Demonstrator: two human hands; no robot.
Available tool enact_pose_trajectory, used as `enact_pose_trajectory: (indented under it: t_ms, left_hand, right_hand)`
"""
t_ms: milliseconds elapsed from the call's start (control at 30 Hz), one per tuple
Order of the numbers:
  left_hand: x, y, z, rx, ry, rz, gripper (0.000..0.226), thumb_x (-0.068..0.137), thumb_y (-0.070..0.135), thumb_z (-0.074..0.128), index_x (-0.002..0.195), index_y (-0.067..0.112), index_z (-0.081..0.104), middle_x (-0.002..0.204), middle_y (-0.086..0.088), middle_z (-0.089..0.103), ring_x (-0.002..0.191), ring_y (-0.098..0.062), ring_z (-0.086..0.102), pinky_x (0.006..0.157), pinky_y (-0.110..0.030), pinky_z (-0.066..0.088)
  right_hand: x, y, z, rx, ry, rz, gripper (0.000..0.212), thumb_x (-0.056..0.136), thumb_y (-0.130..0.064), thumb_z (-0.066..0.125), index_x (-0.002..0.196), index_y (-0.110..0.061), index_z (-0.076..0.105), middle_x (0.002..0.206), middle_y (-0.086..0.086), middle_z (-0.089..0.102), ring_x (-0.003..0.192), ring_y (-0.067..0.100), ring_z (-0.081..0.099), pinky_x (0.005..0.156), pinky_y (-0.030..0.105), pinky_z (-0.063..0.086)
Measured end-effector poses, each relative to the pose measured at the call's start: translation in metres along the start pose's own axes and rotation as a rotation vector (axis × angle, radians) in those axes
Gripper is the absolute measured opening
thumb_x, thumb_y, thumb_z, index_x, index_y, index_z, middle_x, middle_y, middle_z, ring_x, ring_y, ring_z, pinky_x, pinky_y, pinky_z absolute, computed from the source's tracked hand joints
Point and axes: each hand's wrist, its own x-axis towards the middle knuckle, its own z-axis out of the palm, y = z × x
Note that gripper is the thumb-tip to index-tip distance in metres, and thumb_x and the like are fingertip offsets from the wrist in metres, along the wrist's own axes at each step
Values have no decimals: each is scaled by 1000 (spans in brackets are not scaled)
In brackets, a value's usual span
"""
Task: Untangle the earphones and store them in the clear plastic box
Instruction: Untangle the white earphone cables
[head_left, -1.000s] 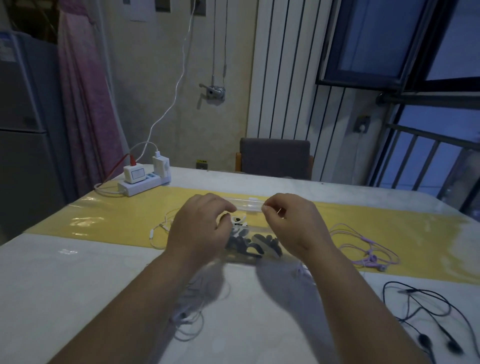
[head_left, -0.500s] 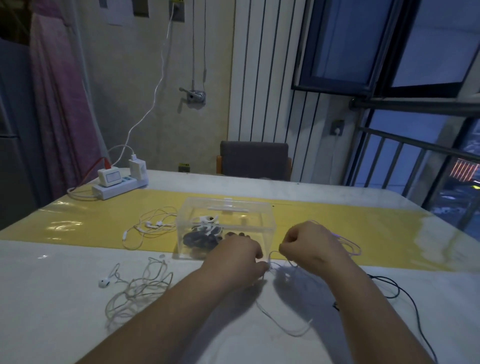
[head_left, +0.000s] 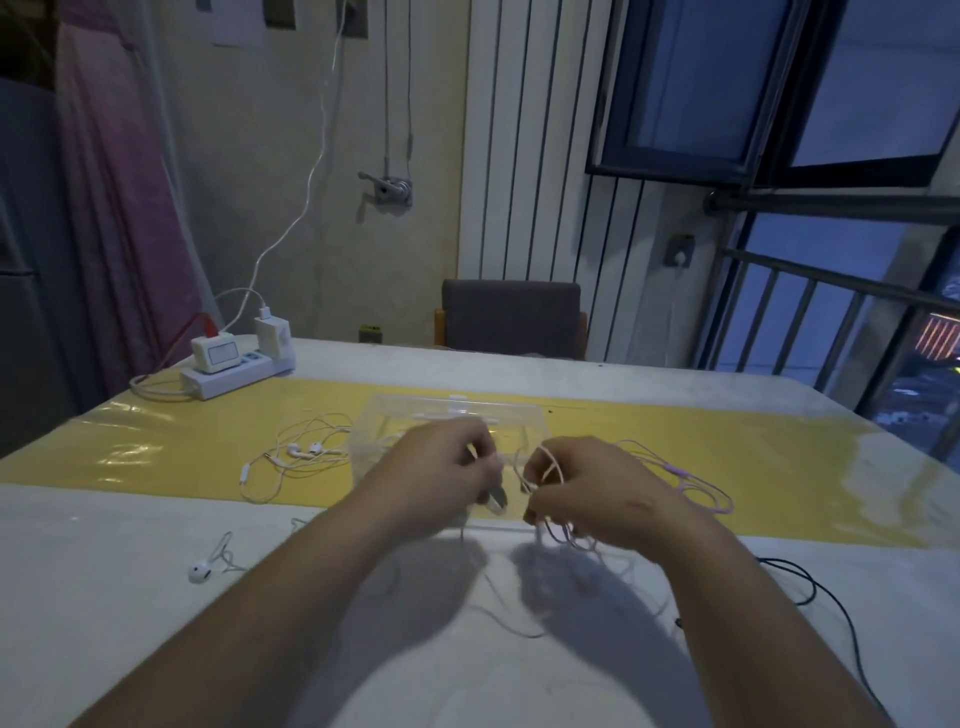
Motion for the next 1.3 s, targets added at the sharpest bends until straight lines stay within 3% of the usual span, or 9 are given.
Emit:
enact_pose_trajectory:
  t_ms: [67,200,400,533,733,933,1033,1167,1300]
  left_hand:
    - [-1,4,-17,-218,91,37,13,92,22,62,79,18,63,53,2,62,46,-11,54,52,-31,45]
    - [3,3,-37,-294,279,141,11,90,25,66,80,23,67,49,8,54,48,-7,45,50,-23,39]
    - [0,-31,-47,-407,153,128,9,82,8,74,76,15,73,58,-2,58,55,-13,50,55,-24,42]
    - [-1,-42,-43,-492,276,112,19,93,10,59,78,8,70,48,-3,54,43,-9,46,46,-14,36]
    - [1,-49,-39,-539,600,145,24,99,25,51,79,25,64,47,5,36,47,-16,29,46,-23,22]
    - [1,-53,-36,-520,815,116,21,99,29,47,84,28,61,48,2,35,47,-17,30,47,-27,22]
    - [1,-52,-37,-445,869,103,22,101,25,47,84,29,60,56,-2,48,51,-14,41,49,-27,34]
    - [0,-47,-35,-474,857,98,23,100,14,51,89,25,67,72,2,61,61,-10,55,56,-25,49]
    - [1,-49,-35,-496,836,66,23,99,15,51,90,26,68,65,5,55,51,-17,47,47,-30,40]
  right_hand:
    - [3,-15,-4,263,-4,-44,9,81,-4,59,85,-11,62,70,9,72,54,17,60,48,28,45]
    - [19,-30,-7,547,21,-108,8,89,-6,56,97,-4,59,67,14,67,47,21,51,42,26,35]
    - [39,-32,13,1050,215,-148,9,95,-3,48,97,-8,55,62,11,57,42,15,35,44,26,22]
    - [35,-26,18,1007,196,-200,6,81,-7,53,84,-11,50,62,14,62,41,19,43,44,27,24]
    - [29,-16,11,850,221,-207,15,74,-20,48,70,-5,50,65,19,69,45,24,51,44,28,28]
    - [28,-12,8,886,299,-246,27,83,-31,48,64,-14,58,49,12,55,39,23,42,43,30,29]
    - [27,-12,8,820,250,-222,38,83,-48,51,72,-14,62,46,7,44,37,17,43,39,24,28]
    - [24,-16,10,737,77,-291,23,71,-22,67,76,1,65,51,0,44,43,9,38,42,19,27]
    - [23,-16,12,656,-55,-335,10,69,1,68,64,3,60,48,-4,52,42,3,41,43,11,31]
